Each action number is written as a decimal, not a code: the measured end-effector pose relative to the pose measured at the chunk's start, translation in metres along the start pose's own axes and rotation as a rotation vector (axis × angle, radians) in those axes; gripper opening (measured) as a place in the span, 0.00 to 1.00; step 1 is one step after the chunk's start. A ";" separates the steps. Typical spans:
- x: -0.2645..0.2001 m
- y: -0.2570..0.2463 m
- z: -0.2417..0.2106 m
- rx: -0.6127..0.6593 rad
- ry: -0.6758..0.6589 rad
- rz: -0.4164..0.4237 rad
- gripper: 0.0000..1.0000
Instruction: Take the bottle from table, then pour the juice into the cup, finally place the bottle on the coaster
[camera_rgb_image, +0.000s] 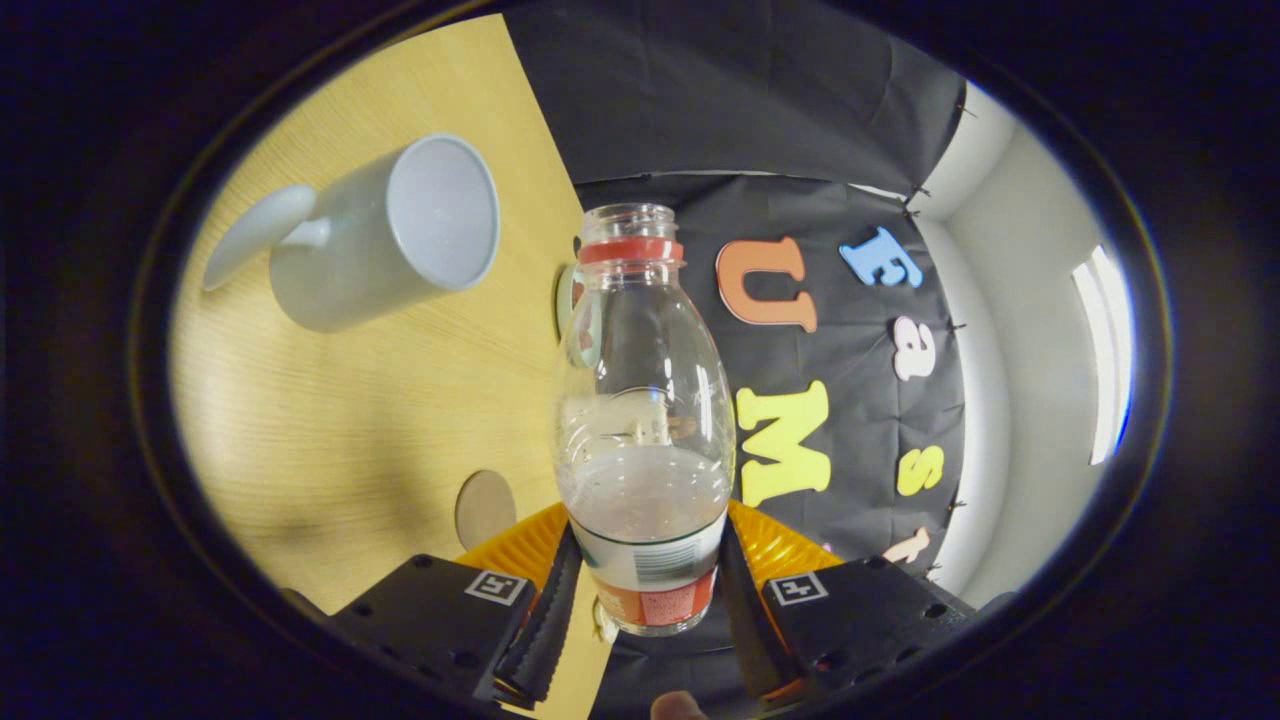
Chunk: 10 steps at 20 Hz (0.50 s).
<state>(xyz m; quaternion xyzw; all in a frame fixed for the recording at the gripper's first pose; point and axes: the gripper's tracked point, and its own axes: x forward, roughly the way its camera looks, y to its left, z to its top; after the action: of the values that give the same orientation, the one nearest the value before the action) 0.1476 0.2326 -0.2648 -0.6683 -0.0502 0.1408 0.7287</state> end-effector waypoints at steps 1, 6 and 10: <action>-0.003 0.002 0.001 -0.014 -0.003 -0.002 0.73; -0.006 -0.001 0.004 -0.068 -0.015 -0.011 0.73; -0.009 -0.002 0.004 -0.098 -0.021 -0.015 0.73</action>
<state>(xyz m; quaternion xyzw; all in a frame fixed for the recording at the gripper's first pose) 0.1385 0.2335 -0.2613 -0.7013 -0.0696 0.1399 0.6956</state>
